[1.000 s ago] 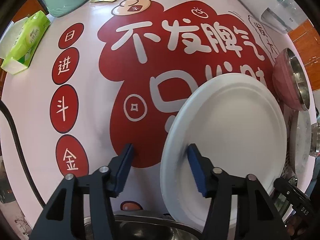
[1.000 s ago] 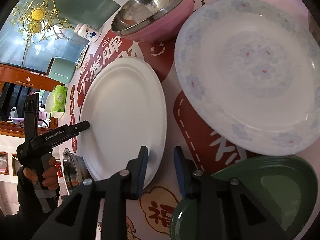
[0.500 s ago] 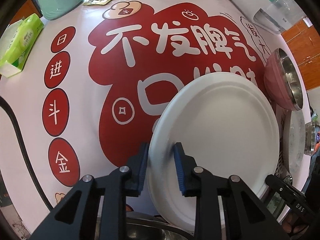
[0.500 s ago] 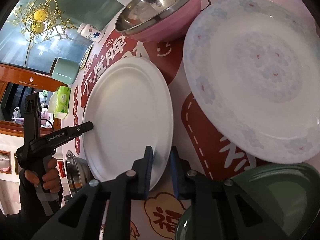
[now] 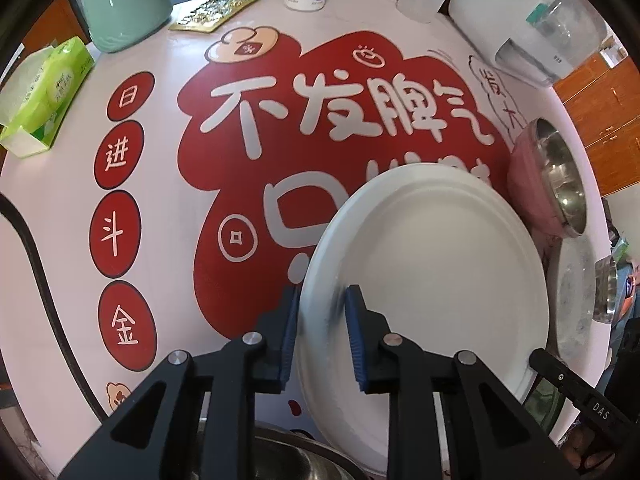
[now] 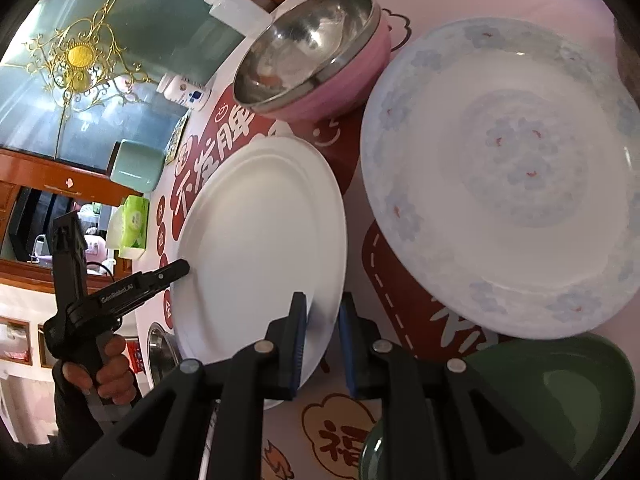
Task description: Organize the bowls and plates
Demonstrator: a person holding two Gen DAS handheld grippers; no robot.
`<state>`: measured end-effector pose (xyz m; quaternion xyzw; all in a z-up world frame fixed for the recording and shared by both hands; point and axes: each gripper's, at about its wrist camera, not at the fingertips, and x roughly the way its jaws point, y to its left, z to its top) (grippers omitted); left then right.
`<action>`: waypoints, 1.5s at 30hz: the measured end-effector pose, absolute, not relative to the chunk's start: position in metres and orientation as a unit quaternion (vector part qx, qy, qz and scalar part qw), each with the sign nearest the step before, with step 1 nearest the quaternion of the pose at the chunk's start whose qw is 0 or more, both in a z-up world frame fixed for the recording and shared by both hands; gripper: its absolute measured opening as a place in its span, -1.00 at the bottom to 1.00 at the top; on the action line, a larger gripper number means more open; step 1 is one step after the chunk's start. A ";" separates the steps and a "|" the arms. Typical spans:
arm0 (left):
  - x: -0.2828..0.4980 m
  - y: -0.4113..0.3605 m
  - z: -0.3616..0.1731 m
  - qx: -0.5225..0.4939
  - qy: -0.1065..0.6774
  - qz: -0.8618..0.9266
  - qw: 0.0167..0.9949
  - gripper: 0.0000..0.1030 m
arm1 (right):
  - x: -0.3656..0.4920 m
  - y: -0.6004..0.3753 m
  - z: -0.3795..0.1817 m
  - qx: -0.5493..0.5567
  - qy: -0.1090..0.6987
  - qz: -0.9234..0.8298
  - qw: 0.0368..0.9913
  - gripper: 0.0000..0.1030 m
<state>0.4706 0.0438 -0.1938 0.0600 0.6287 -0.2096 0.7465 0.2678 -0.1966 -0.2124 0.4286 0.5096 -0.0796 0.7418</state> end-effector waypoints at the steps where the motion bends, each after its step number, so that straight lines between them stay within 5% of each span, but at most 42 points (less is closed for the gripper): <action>1: 0.470 0.043 -0.191 0.061 0.625 -0.210 0.749 -0.58 | 0.267 -0.197 -0.212 0.431 0.509 -0.080 0.740 -0.69; 25: 0.437 0.064 -0.120 0.034 0.587 -0.227 0.776 -0.58 | 0.236 -0.196 -0.163 0.444 0.473 -0.053 0.759 -0.71; 45: 0.313 0.078 -0.059 0.035 0.557 -0.205 0.804 -0.58 | 0.155 -0.205 -0.112 0.401 0.460 0.007 0.792 -0.71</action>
